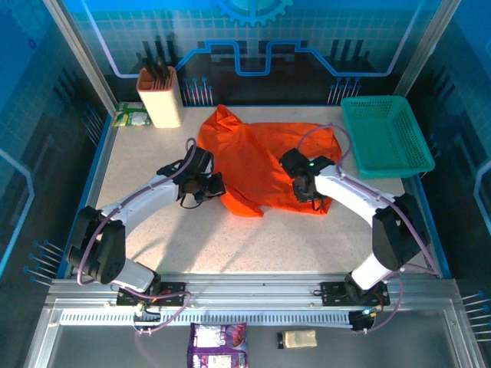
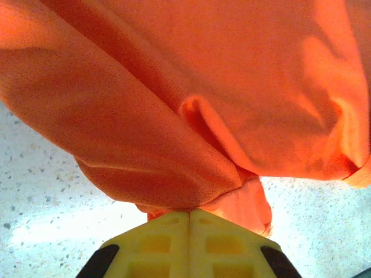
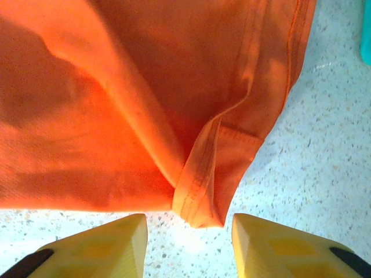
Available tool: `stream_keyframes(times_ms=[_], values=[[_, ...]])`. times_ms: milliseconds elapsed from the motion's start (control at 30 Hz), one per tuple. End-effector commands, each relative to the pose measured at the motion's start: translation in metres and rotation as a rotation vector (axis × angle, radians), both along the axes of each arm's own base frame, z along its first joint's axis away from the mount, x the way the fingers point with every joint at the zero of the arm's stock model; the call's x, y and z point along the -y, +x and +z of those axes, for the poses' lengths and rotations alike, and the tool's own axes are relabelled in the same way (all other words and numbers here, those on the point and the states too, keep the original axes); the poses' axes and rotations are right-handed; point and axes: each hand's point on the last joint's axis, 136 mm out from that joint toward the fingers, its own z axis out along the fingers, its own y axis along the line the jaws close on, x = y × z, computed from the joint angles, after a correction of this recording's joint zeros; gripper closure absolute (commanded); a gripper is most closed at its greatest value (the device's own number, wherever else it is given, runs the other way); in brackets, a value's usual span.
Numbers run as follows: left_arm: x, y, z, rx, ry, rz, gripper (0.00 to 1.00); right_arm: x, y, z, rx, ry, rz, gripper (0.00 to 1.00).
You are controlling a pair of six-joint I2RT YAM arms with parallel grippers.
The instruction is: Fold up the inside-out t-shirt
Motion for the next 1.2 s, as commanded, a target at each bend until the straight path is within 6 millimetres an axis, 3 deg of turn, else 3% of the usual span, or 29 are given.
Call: stream_keyframes(times_ms=[0, 133, 233, 367, 600, 733, 833, 900, 1000, 1167], values=[[0.001, -0.011, -0.007, -0.035, -0.017, -0.015, 1.0, 0.019, -0.01, -0.011, -0.034, -0.139, -0.092, 0.57], [-0.001, -0.015, -0.012, -0.043, -0.009, -0.015, 1.0, 0.02, -0.016, -0.038, -0.064, -0.194, -0.113, 0.56], [-0.002, -0.018, -0.014, -0.051, -0.009, -0.014, 1.0, 0.029, -0.02, -0.047, -0.068, -0.265, -0.145, 0.56], [-0.003, -0.019, -0.015, -0.054, -0.007, -0.012, 1.0, 0.042, -0.024, -0.044, -0.059, -0.331, -0.165, 0.58], [-0.007, -0.023, -0.019, -0.062, 0.005, -0.001, 1.0, 0.052, -0.026, -0.032, -0.026, -0.261, -0.21, 0.59], [-0.007, -0.024, -0.019, -0.062, -0.001, 0.005, 1.0, 0.045, -0.021, -0.027, -0.002, -0.206, -0.198, 0.61], [-0.008, -0.023, -0.019, -0.058, -0.001, 0.006, 1.0, 0.024, -0.014, -0.03, 0.016, -0.115, -0.178, 0.55], [-0.008, -0.024, -0.02, -0.059, -0.001, 0.009, 1.0, 0.016, -0.009, -0.037, 0.026, -0.079, -0.188, 0.45], [-0.009, -0.025, -0.02, -0.06, -0.005, 0.012, 1.0, 0.017, -0.003, -0.047, 0.022, -0.083, -0.213, 0.34], [-0.014, -0.029, -0.023, -0.062, -0.001, 0.014, 1.0, 0.027, -0.002, -0.061, -0.016, -0.11, -0.241, 0.32]])
